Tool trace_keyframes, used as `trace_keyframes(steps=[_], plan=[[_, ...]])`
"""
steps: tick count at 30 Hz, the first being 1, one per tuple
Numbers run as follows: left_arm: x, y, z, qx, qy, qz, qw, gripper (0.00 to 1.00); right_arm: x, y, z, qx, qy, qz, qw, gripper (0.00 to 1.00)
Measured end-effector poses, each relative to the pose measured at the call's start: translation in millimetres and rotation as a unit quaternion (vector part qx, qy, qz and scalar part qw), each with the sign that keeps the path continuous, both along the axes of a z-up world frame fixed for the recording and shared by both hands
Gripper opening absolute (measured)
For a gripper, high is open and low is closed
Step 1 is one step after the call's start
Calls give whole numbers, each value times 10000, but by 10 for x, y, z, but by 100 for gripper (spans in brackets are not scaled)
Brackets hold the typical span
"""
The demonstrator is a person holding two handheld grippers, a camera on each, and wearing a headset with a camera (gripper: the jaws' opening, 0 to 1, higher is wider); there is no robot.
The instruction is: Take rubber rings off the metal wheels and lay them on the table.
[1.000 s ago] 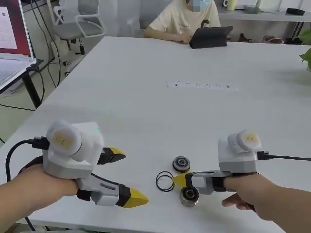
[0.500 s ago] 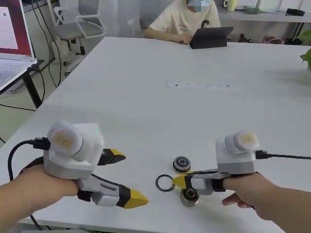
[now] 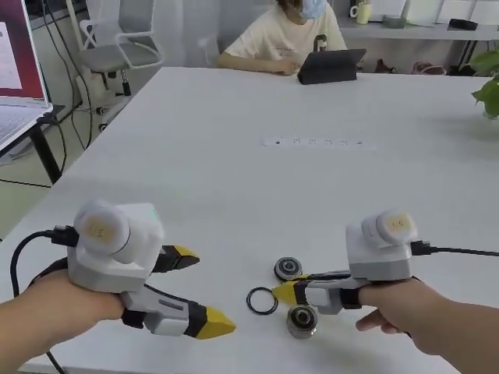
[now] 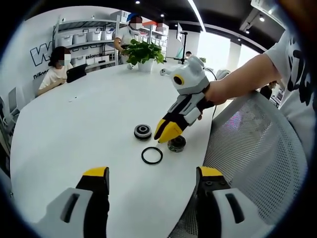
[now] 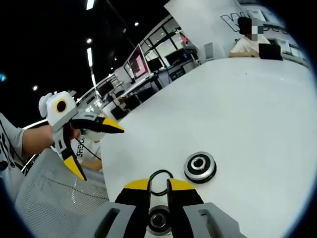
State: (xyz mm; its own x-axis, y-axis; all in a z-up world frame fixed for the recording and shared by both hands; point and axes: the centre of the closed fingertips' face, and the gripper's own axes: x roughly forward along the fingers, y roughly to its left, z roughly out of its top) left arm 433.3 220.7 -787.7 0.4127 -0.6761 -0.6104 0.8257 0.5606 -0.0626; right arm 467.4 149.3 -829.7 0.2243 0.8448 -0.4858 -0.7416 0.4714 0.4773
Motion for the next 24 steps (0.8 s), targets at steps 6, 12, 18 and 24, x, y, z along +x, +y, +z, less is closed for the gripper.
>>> trace_keyframes(steps=[6,12,18,24], plan=[[46,-5,4,16,-10,-15,10000,68,10,-44,79,38,-113,11,9999,11],[97,-47,5,28,-8,-65,10000,68,-5,-123,103,-3,-227,3,9997,12],[158,-138,18,24,-36,-140,9999,67,-13,-202,144,-60,-334,41,9994,13],[219,-208,12,57,-40,-223,9997,65,39,-292,188,-90,-499,1,9987,16]])
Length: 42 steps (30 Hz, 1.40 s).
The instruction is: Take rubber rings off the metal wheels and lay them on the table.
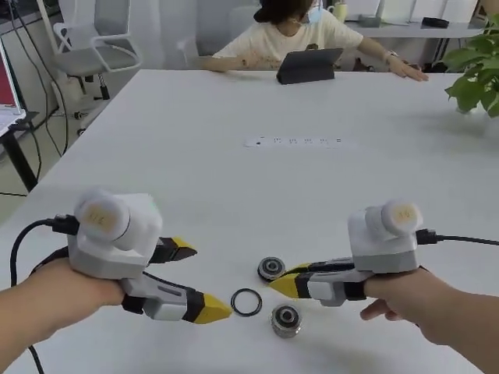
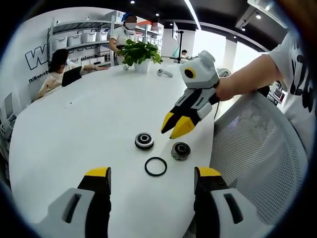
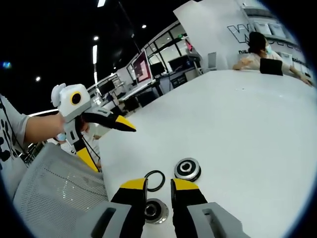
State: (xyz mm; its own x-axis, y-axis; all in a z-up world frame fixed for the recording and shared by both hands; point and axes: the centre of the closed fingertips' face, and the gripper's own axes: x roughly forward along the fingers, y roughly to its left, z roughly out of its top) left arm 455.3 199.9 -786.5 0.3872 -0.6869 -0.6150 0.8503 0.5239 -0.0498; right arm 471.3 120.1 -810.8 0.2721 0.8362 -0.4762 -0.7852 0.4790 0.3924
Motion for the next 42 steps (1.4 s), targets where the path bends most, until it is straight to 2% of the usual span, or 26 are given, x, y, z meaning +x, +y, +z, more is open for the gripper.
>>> trace_keyframes(steps=[5,10,22,30,42], plan=[[56,-54,-11,-5,23,-55,10000,64,45,-93,28,-8,-66,-88,9999,17],[109,-108,-19,24,-22,-141,9999,63,96,-163,59,-19,-151,-153,9998,17],[293,-302,1,-8,-163,-359,9992,56,184,-314,-5,-325,-461,-61,9984,19],[343,-398,-91,120,-134,-519,9985,54,215,-359,-87,-447,-543,33,9975,20],[430,-427,-189,162,-55,-536,9984,51,272,-397,-174,-537,-594,81,9968,21]])
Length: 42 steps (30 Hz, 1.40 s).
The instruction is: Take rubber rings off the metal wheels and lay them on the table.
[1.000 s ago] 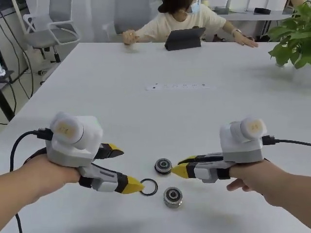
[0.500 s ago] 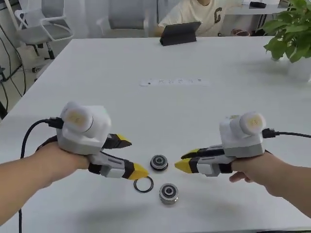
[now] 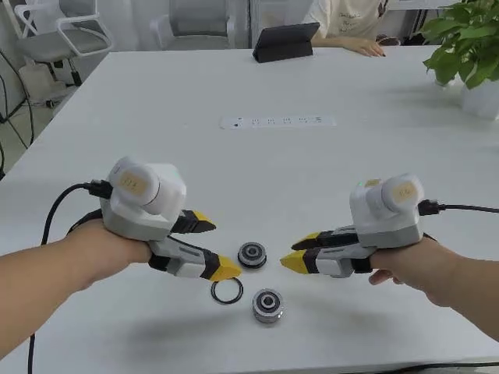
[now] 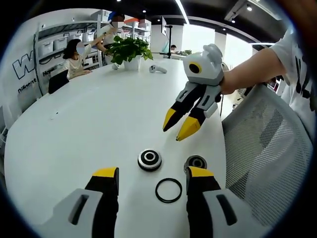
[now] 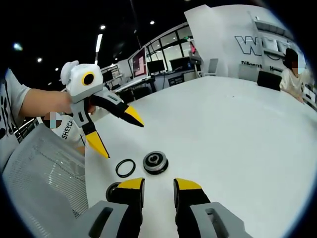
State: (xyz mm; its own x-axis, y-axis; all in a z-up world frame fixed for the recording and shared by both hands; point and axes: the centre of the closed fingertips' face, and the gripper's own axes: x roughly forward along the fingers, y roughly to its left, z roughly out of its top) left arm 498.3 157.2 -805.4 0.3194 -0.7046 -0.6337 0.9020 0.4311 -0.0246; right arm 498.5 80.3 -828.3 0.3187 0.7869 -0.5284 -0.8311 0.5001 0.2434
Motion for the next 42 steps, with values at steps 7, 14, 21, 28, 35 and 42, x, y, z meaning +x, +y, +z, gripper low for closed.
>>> trace_keyframes(steps=[7,14,21,28,35,42], plan=[[13,-41,-42,-15,43,5,10000,50,10,19,-27,3,-35,26,10000,22],[43,-92,-103,4,86,-38,10000,47,-3,49,-68,-46,-74,94,9999,24],[44,-146,-164,22,146,-62,9999,44,-2,55,-96,-81,-103,117,9998,25],[64,-197,-201,63,166,-144,9997,40,-8,60,-128,-110,-97,131,9998,26],[73,-263,-235,122,199,-191,9995,34,-15,54,-135,-120,-88,147,9998,26],[86,-312,-247,87,223,-186,9995,26,-6,46,-146,-112,-64,127,9998,26]])
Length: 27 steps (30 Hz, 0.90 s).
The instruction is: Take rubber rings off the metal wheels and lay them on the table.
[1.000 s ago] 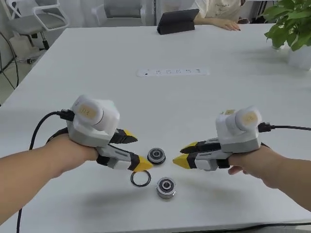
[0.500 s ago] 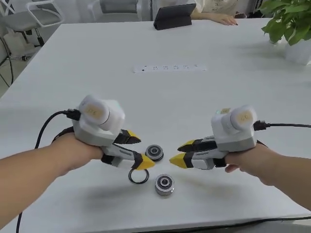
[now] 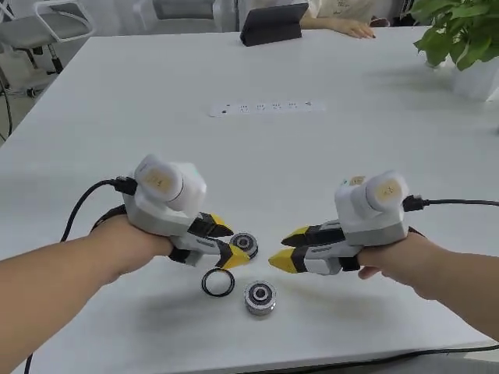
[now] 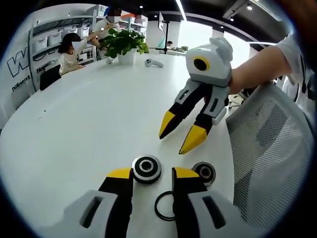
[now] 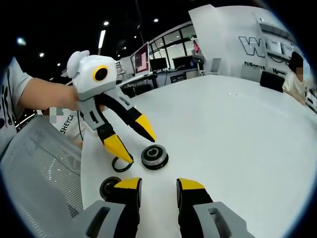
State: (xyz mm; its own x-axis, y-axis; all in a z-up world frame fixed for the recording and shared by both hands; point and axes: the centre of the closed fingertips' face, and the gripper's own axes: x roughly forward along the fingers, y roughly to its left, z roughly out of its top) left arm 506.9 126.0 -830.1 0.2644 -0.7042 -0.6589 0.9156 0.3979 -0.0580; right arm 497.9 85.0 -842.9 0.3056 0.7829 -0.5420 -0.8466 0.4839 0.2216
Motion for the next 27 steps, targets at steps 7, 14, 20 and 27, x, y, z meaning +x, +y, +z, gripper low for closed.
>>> trace_keyframes(steps=[7,14,20,27], plan=[[38,-23,-29,27,4,39,10000,20,-3,2,-21,4,22,5,10000,26],[79,-48,-50,43,-54,52,10000,12,4,4,-37,3,29,9,10000,26],[133,-45,-73,165,-246,27,9996,9,34,20,-33,23,5,14,10000,25],[159,-26,-88,147,-308,61,9994,8,55,91,-39,43,-26,55,10000,25]])
